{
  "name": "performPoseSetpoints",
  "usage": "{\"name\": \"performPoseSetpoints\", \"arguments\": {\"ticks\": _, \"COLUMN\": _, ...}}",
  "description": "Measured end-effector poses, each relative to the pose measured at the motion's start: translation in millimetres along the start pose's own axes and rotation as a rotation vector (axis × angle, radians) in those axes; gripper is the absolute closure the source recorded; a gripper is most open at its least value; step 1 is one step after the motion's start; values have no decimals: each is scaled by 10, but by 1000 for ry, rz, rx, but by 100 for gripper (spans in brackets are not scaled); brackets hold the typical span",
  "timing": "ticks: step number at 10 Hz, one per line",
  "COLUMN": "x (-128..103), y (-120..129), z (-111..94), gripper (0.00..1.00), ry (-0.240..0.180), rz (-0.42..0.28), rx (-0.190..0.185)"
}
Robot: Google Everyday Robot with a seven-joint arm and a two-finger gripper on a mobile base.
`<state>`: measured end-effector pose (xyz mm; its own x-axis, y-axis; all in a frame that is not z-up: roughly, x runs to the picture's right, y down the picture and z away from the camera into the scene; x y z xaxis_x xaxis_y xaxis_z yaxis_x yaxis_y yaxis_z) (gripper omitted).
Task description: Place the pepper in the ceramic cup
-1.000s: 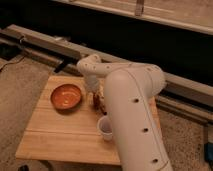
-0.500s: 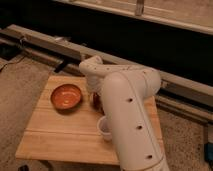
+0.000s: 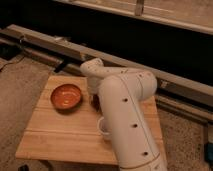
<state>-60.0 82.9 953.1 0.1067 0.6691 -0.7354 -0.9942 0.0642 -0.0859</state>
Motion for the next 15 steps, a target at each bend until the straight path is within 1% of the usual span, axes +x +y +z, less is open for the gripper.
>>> {"name": "performPoseSetpoints", "arguments": {"ticks": 2, "x": 22, "y": -8, "z": -108, "gripper": 78, "ry": -14, "rz": -6, "rx": -30}}
{"name": "performPoseSetpoints", "arguments": {"ticks": 3, "x": 39, "y": 12, "z": -186, "gripper": 91, "ry": -29, "rz": -10, "rx": -49}}
{"name": "performPoseSetpoints", "arguments": {"ticks": 4, "x": 69, "y": 35, "z": -277, "gripper": 98, "ry": -43, "rz": -17, "rx": -61}}
{"name": "performPoseSetpoints", "arguments": {"ticks": 5, "x": 88, "y": 63, "z": -396, "gripper": 100, "ry": -62, "rz": -22, "rx": -74}}
{"name": "performPoseSetpoints", "arguments": {"ticks": 7, "x": 240, "y": 87, "z": -868, "gripper": 100, "ry": -118, "rz": -31, "rx": -101}}
{"name": "performPoseSetpoints", "arguments": {"ticks": 8, "x": 322, "y": 96, "z": -1062, "gripper": 100, "ry": -139, "rz": -35, "rx": -112}}
{"name": "performPoseSetpoints", "arguments": {"ticks": 9, "x": 466, "y": 96, "z": -1344, "gripper": 100, "ry": -174, "rz": -40, "rx": -126}}
{"name": "performPoseSetpoints", "arguments": {"ticks": 11, "x": 745, "y": 69, "z": -1675, "gripper": 100, "ry": -220, "rz": -44, "rx": -142}}
{"name": "performPoseSetpoints", "arguments": {"ticks": 12, "x": 1021, "y": 28, "z": -1840, "gripper": 100, "ry": -251, "rz": -42, "rx": -150}}
{"name": "performPoseSetpoints", "arguments": {"ticks": 13, "x": 1208, "y": -30, "z": -1913, "gripper": 100, "ry": -267, "rz": -36, "rx": -153}}
{"name": "performPoseSetpoints", "arguments": {"ticks": 14, "x": 1393, "y": -147, "z": -1961, "gripper": 100, "ry": -281, "rz": -20, "rx": -157}}
{"name": "performPoseSetpoints", "arguments": {"ticks": 15, "x": 1490, "y": -218, "z": -1958, "gripper": 100, "ry": -288, "rz": -5, "rx": -159}}
